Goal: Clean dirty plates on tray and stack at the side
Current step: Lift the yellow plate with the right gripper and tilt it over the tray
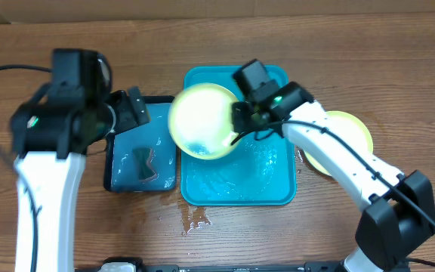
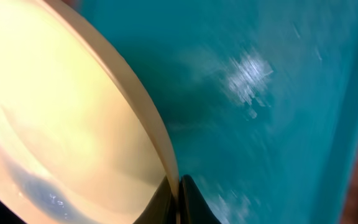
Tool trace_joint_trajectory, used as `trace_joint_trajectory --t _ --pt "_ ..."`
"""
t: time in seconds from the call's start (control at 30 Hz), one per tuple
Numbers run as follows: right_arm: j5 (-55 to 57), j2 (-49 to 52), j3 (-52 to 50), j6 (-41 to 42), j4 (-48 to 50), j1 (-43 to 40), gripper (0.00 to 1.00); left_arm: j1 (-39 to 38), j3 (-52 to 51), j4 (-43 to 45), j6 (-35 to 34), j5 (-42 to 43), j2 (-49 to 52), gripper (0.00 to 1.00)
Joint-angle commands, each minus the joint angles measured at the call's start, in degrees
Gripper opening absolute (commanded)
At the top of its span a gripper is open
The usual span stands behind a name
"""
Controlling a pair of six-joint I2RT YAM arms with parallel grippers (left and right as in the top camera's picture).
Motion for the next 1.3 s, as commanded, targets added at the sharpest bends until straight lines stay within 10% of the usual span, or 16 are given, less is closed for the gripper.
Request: trace_joint_trajectory --t 0.0,0.7,1.27 --pt "4.74 -1.2 1.51 -0.87 5.46 4.39 0.04 0.07 3.48 -0.57 1.55 3.58 -4.63 0.95" --pt "55.17 1.75 1.51 -12.76 24.28 30.08 0.04 0.07 4.07 -0.79 1.75 6.4 -14.25 1.0" --pt "59.47 1.75 1.51 -13.11 24.04 32.92 0.04 0.07 4.07 -0.79 1.75 6.38 -14.25 1.0"
